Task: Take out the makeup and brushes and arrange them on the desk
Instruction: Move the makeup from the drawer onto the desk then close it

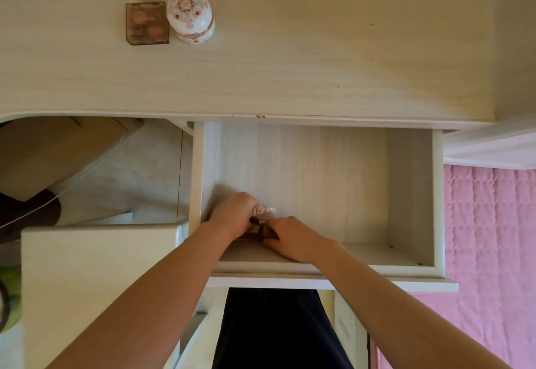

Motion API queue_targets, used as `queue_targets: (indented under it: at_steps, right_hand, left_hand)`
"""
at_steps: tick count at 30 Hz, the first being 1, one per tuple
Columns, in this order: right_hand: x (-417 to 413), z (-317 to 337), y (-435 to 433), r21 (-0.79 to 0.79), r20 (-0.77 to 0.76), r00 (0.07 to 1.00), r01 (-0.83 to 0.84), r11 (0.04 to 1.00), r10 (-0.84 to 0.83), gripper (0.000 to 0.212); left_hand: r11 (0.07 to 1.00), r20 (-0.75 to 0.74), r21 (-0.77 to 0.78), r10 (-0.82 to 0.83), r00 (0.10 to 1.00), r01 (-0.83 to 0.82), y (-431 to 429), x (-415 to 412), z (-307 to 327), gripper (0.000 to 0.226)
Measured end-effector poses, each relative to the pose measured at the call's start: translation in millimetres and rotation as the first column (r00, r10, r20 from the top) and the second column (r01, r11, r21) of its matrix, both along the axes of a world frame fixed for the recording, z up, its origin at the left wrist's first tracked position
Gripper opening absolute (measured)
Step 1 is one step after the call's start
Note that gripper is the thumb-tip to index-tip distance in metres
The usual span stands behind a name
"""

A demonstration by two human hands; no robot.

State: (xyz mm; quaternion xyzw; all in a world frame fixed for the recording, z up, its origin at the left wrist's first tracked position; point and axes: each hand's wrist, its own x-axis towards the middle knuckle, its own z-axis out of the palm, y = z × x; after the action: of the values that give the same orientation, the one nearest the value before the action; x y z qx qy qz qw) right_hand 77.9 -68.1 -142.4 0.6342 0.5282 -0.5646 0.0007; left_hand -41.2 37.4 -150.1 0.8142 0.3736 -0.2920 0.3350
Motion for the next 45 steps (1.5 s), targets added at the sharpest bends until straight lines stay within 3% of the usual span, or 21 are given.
queue_targets:
  at_steps: [5,12,16,25,29,34,39,45]
  right_hand:
    - [0,-7,0,-0.07,0.108,0.991,-0.078,0.994,0.085,0.026]
    - [0,-10,2,-0.105,0.225,0.966,-0.104,0.989,0.125,0.034]
    - [2,-9,5,-0.14,0.155,0.982,-0.085,0.987,0.106,0.032]
    - [4,-4,12,-0.295,0.135,0.959,-0.2,0.934,0.248,0.028]
    - [16,6,10,-0.304,0.155,0.972,-0.126,0.944,0.179,0.023]
    - [33,30,2,-0.226,0.134,0.985,-0.08,0.971,0.113,0.01]
    - [52,65,-6,-0.13,0.029,0.992,0.125,0.984,-0.123,0.021]
    - [60,107,-20,-0.178,-0.113,0.804,0.561,0.808,-0.584,0.018]
  left_hand:
    - [0.998,0.037,0.05,0.036,0.999,-0.038,-1,-1,-6,0.003]
    - [0.987,0.068,0.068,0.14,0.988,-0.144,2,0,-11,0.015]
    - [0.975,0.084,0.033,0.216,0.973,-0.22,2,-1,-11,0.018]
    - [0.931,0.017,-0.04,0.363,0.932,-0.362,3,2,-2,0.023]
    - [0.888,-0.033,-0.134,0.439,0.898,-0.439,3,1,9,0.021]
    - [0.662,0.022,-0.351,0.713,0.701,-0.662,-1,-4,30,0.014]
    - [0.431,0.066,-0.463,0.888,0.455,-0.774,-13,-6,57,0.01]
    - [0.23,0.076,-0.551,0.971,0.227,-0.802,-27,-1,100,0.012]
